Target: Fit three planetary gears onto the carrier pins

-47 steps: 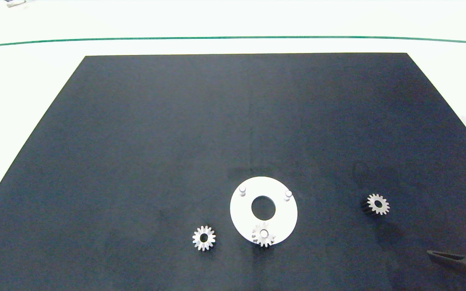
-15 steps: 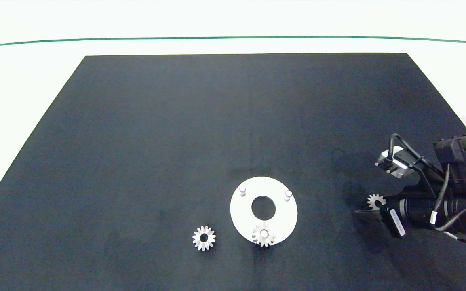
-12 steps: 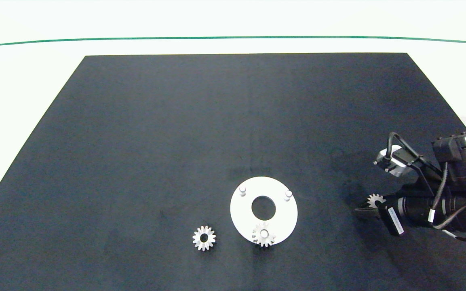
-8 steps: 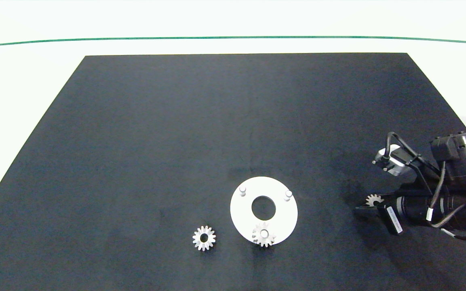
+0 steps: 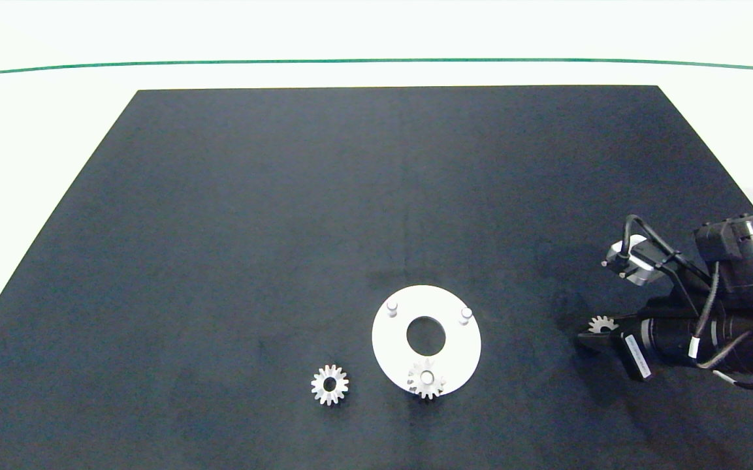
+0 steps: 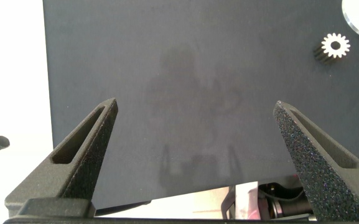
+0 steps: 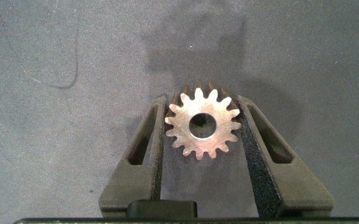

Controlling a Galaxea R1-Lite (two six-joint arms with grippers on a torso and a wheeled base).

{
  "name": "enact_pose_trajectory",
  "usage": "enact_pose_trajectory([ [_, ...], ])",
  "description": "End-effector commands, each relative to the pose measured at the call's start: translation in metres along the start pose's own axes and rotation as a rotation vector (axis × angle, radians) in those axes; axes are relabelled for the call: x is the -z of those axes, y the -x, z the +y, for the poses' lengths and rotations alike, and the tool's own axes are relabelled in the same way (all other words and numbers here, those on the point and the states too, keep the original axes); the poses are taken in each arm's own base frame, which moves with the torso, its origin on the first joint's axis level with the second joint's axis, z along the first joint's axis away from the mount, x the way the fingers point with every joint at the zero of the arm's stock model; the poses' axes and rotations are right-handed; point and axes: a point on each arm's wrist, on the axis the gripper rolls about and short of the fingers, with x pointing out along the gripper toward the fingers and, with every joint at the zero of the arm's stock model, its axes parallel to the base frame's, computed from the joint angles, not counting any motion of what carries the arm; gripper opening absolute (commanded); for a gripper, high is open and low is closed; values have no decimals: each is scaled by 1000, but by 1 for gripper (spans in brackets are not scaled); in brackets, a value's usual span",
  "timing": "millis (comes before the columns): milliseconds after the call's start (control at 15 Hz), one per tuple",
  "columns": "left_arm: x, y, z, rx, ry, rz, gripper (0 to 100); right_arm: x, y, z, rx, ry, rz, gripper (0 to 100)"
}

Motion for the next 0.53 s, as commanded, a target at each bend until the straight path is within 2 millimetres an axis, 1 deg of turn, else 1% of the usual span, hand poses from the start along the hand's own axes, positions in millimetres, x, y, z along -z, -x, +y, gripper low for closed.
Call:
enact_pose_trajectory([
  [67,0,0,0,-1,-1,2,100,0,0,0,1,3,0,34],
  [267,0,0,0,0,-2,4,100,1,0,0,0,3,6,26],
  [533,0,0,0,0,-2,4,100,2,1,0,-1,3,8,19],
])
